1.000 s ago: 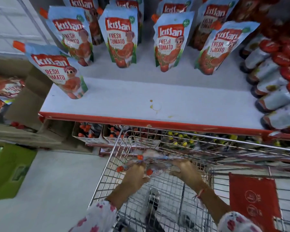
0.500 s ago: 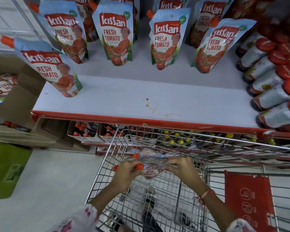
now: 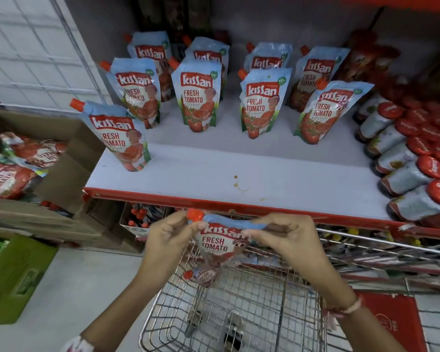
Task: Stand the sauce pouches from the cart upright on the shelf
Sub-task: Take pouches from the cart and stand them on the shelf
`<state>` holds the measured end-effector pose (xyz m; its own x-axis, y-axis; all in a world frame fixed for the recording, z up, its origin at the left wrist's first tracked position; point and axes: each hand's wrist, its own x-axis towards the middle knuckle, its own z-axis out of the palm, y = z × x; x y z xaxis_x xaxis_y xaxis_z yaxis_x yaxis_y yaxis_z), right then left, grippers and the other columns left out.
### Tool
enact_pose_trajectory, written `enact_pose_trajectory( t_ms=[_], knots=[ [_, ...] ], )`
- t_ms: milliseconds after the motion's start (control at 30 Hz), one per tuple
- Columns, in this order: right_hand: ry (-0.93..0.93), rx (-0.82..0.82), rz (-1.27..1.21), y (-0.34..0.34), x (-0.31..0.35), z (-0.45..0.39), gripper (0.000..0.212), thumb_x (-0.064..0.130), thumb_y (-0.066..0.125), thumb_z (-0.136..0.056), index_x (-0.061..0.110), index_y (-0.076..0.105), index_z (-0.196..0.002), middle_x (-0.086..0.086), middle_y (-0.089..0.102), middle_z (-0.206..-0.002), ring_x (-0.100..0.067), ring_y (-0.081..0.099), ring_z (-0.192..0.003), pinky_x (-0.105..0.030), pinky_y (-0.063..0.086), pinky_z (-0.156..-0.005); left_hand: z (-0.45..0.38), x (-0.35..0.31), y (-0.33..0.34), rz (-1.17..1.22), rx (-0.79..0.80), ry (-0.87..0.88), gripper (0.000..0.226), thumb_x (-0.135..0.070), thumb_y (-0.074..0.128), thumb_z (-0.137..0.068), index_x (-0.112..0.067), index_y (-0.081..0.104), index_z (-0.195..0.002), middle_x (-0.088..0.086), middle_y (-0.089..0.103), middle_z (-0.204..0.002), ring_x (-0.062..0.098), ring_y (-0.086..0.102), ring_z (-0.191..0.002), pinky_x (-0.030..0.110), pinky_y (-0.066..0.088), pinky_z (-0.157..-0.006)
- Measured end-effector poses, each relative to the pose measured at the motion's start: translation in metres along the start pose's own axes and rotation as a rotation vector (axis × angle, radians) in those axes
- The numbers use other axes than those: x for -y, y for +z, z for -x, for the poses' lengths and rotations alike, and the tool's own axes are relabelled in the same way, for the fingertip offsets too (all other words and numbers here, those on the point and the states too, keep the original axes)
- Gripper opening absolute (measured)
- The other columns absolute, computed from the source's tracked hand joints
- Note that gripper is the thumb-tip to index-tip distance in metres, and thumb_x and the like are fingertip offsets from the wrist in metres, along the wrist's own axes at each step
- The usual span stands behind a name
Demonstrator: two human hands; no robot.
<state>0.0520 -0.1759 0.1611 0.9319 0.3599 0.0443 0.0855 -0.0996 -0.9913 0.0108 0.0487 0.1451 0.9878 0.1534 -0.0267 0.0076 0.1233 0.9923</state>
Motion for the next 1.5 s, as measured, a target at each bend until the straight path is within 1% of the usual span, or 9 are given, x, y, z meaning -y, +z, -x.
enact_pose_trajectory(
  t_ms=[333, 433, 600, 800, 1067, 1167, 1233, 1400, 1500],
  knots=[
    [-0.312, -0.044, -0.041, 0.023, 0.054, -0.081, 0.011, 0.003, 0.078, -0.077, 0.011, 0.075, -0.085, 0.013, 0.077, -0.071, -0.004, 0.072, -0.067, -0.017, 0.058, -0.063, -0.063, -0.061, -0.015, 0.024, -0.128, 0.266, 0.013, -0.033, 0.063, -0.076, -0.031, 0.074, -0.083, -0.019, 0.076, -0.08, -0.007, 0.067, -0.081, 0.005, 0.051, -0.069],
    [-0.341, -0.099, -0.022, 0.029, 0.059, -0.107, 0.01, 0.015, 0.079, -0.075, 0.019, 0.076, -0.083, 0.006, 0.078, -0.075, -0.021, 0.074, -0.068, -0.036, 0.061, -0.062, -0.09, -0.064, -0.019, 0.025, -0.149, 0.294, 0.012, -0.028, 0.062, -0.079, -0.028, 0.071, -0.086, -0.02, 0.076, -0.079, -0.006, 0.067, -0.08, 0.007, 0.052, -0.07],
    [-0.302, -0.114, -0.035, 0.033, 0.044, -0.147, 0.02, 0.005, 0.079, -0.077, 0.023, 0.075, -0.082, 0.018, 0.077, -0.075, -0.004, 0.074, -0.075, -0.016, 0.057, -0.069, -0.13, -0.049, -0.025, -0.004, -0.196, 0.275, 0.008, -0.019, 0.06, -0.088, -0.019, 0.068, -0.088, -0.02, 0.075, -0.075, -0.008, 0.065, -0.078, 0.008, 0.053, -0.07],
    [-0.261, -0.136, -0.027, 0.036, 0.031, -0.17, 0.023, 0.003, 0.079, -0.078, 0.026, 0.075, -0.081, 0.023, 0.076, -0.075, 0.003, 0.072, -0.074, -0.009, 0.054, -0.068, -0.159, -0.035, -0.03, -0.011, -0.232, 0.244, 0.013, -0.012, 0.059, -0.092, -0.006, 0.068, -0.099, -0.011, 0.073, -0.084, -0.006, 0.068, -0.078, 0.008, 0.053, -0.069],
    [-0.223, -0.142, -0.023, 0.036, 0.021, -0.179, 0.015, 0.005, 0.079, -0.078, 0.015, 0.075, -0.089, 0.011, 0.078, -0.084, -0.008, 0.075, -0.082, -0.018, 0.059, -0.075, -0.16, -0.03, -0.034, -0.004, -0.225, 0.235, 0.011, -0.012, 0.057, -0.092, -0.013, 0.067, -0.098, -0.015, 0.073, -0.088, -0.005, 0.068, -0.085, 0.007, 0.053, -0.071],
    [-0.197, -0.141, -0.007, 0.037, 0.019, -0.176, 0.022, 0.002, 0.078, -0.079, 0.004, 0.072, -0.101, -0.005, 0.075, -0.094, -0.006, 0.073, -0.084, -0.02, 0.059, -0.078, -0.154, -0.03, -0.035, -0.037, -0.214, 0.236, 0.018, -0.009, 0.057, -0.093, -0.01, 0.064, -0.109, -0.011, 0.07, -0.098, -0.009, 0.067, -0.089, 0.005, 0.052, -0.073],
    [-0.177, -0.154, 0.02, 0.038, 0.017, -0.17, 0.03, 0.003, 0.078, -0.079, 0.004, 0.07, -0.108, -0.003, 0.074, -0.096, 0.0, 0.071, -0.083, -0.015, 0.058, -0.077, -0.147, -0.028, -0.037, -0.061, -0.215, 0.214, 0.023, -0.009, 0.059, -0.091, -0.018, 0.063, -0.111, -0.014, 0.068, -0.102, -0.011, 0.065, -0.092, 0.006, 0.052, -0.074],
    [-0.217, -0.342, 0.133, 0.044, 0.007, -0.132, 0.044, 0.014, 0.078, -0.082, 0.012, 0.062, -0.123, -0.003, 0.067, -0.121, -0.009, 0.062, -0.114, -0.018, 0.053, -0.095, -0.109, -0.012, -0.038, -0.187, -0.38, 0.162, 0.038, -0.021, 0.067, -0.086, -0.017, 0.058, -0.122, -0.007, 0.064, -0.12, 0.002, 0.06, -0.112, 0.01, 0.05, -0.092],
    [-0.326, -0.439, 0.181, 0.051, -0.008, -0.098, 0.034, 0.015, 0.077, -0.084, 0.017, 0.064, -0.115, -0.003, 0.066, -0.114, -0.01, 0.064, -0.107, -0.018, 0.054, -0.092, -0.072, 0.001, -0.033, -0.218, -0.39, 0.238, 0.032, -0.023, 0.069, -0.084, -0.018, 0.061, -0.115, -0.003, 0.066, -0.118, 0.005, 0.06, -0.114, 0.015, 0.047, -0.1]
  ],
)
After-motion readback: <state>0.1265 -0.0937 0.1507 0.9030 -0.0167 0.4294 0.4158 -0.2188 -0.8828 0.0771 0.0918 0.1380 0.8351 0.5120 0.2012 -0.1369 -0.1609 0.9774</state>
